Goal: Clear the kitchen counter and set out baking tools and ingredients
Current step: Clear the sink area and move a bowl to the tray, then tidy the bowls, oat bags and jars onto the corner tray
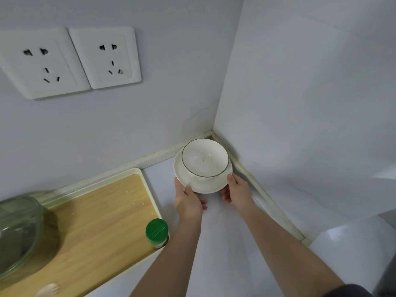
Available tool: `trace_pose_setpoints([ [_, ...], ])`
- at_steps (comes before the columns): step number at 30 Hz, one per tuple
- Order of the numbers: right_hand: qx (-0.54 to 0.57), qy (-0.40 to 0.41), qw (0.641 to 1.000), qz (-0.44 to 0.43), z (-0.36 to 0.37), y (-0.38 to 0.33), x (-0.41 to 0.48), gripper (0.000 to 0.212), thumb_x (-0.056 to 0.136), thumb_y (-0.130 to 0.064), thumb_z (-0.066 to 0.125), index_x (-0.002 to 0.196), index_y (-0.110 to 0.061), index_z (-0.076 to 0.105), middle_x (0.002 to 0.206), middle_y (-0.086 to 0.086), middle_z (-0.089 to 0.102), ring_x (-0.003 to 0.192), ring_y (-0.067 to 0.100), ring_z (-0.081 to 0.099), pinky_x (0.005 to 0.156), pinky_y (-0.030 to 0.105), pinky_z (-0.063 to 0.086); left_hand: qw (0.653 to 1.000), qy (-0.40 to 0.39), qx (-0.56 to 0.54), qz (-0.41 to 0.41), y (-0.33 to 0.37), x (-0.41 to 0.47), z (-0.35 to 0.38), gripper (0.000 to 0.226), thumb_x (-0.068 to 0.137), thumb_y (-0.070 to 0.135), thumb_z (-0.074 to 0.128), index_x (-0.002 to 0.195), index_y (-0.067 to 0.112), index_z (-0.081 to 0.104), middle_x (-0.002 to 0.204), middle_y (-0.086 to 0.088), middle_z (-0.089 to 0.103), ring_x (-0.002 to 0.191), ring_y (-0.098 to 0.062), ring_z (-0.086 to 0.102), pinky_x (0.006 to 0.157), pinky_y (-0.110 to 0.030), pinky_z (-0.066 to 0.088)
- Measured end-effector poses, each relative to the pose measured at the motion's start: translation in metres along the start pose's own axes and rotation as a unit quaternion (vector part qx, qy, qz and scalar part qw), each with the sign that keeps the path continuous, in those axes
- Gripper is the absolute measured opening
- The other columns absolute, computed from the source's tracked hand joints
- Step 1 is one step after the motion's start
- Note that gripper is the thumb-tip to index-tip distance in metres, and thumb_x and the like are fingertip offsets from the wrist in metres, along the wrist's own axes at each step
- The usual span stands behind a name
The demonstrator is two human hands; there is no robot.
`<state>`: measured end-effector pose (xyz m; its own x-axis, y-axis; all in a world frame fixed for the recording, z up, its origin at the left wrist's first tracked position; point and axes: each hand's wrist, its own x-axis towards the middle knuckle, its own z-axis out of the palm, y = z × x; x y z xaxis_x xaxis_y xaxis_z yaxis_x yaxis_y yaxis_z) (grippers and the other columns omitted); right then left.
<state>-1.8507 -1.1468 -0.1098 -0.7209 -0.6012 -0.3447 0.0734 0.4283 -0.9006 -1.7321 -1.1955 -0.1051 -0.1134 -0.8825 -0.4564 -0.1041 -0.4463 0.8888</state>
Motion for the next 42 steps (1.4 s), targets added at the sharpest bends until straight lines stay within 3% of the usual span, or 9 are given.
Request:
trace_pose_setpoints([
  [4,0.076,0.013,0.997,0.019,-0.005,0.008,-0.019,0.02,0.101,-0.02,0.043,0.099,-0.012,0.061,0.064,0.013,0.059,0.043,0.019,0.051,0.044,0.027,0.041,0.998,-0.034,0.025,-0.04,0.002,-0.015,-0.012,0.053,0.102,0.023,0.033,0.152,0.028,0.014,0.092,-0.006,0.061,0.054,-0.015,0.049,0.048,-0.025,0.04],
  [6,0.092,0.016,0.995,0.045,-0.005,0.014,-0.035,0.02,0.101,-0.02,0.045,0.096,-0.007,0.059,0.065,0.015,0.061,0.044,0.02,0.053,0.047,0.029,0.043,0.996,-0.055,0.052,-0.049,0.0,-0.03,-0.025,0.048,0.102,0.024,0.035,0.149,0.021,0.026,0.106,-0.004,0.061,0.054,-0.013,0.05,0.047,-0.023,0.039],
  [8,0.091,0.008,0.994,0.06,-0.003,0.018,-0.053,0.022,0.1,-0.018,0.047,0.091,-0.002,0.059,0.066,0.016,0.062,0.046,0.021,0.054,0.048,0.031,0.045,0.993,-0.069,0.086,-0.051,-0.007,-0.05,-0.042,0.032,0.101,0.027,0.037,0.126,0.013,0.051,0.094,-0.003,0.063,0.047,-0.012,0.048,0.043,-0.022,0.038],
  [10,0.078,-0.008,0.995,0.062,0.002,0.019,-0.072,0.022,0.099,-0.017,0.05,0.091,0.0,0.062,0.068,0.017,0.064,0.05,0.024,0.056,0.051,0.034,0.047,0.99,-0.096,0.085,-0.058,-0.013,-0.07,-0.061,0.025,0.1,0.024,0.04,0.103,0.008,0.059,0.092,-0.005,0.065,0.042,-0.011,0.047,0.041,-0.023,0.037],
  [18,0.006,-0.078,0.995,0.062,0.046,0.024,-0.143,0.022,0.097,-0.015,0.054,0.1,0.005,0.061,0.069,0.016,0.062,0.043,0.018,0.055,0.043,0.025,0.043,0.988,-0.079,0.071,-0.11,-0.042,-0.117,-0.183,0.02,0.095,0.02,0.053,0.08,0.012,0.065,0.085,-0.006,0.068,0.042,-0.015,0.047,0.044,-0.024,0.037],
  [23,0.027,-0.109,0.992,0.063,0.085,0.02,-0.182,0.024,0.098,-0.006,0.047,0.121,-0.011,0.053,0.075,0.018,0.06,0.048,0.021,0.055,0.041,0.025,0.046,0.992,0.009,0.028,-0.124,-0.047,-0.129,-0.27,0.02,0.096,0.016,0.049,0.084,0.01,0.064,0.082,-0.007,0.067,0.05,-0.019,0.053,0.048,-0.025,0.041],
  [33,0.058,-0.082,0.991,0.087,0.122,0.008,-0.212,0.02,0.094,0.006,0.037,0.091,-0.006,0.053,0.076,0.019,0.056,0.058,0.027,0.055,0.044,0.027,0.052,0.965,0.206,-0.081,-0.144,-0.054,-0.12,-0.379,0.022,0.095,0.013,0.051,0.111,0.0,0.043,0.091,-0.025,0.066,0.059,-0.034,0.065,0.042,-0.029,0.051],
  [38,0.083,-0.061,0.991,0.083,0.131,0.015,-0.21,0.021,0.095,0.006,0.039,0.11,-0.001,0.051,0.076,0.018,0.057,0.061,0.025,0.057,0.043,0.023,0.054,0.97,0.194,-0.105,-0.101,-0.048,-0.11,-0.383,0.037,0.101,0.014,0.039,0.138,0.017,0.039,0.079,-0.023,0.067,0.063,-0.035,0.065,0.046,-0.03,0.052],
  [42,0.093,-0.066,0.99,0.078,0.132,0.019,-0.205,0.018,0.096,0.003,0.044,0.111,-0.004,0.052,0.078,0.018,0.059,0.062,0.024,0.06,0.046,0.024,0.055,0.963,0.232,-0.097,-0.099,-0.045,-0.107,-0.376,0.042,0.101,0.008,0.033,0.141,0.018,0.044,0.077,-0.021,0.063,0.061,-0.033,0.059,0.048,-0.03,0.054],
])
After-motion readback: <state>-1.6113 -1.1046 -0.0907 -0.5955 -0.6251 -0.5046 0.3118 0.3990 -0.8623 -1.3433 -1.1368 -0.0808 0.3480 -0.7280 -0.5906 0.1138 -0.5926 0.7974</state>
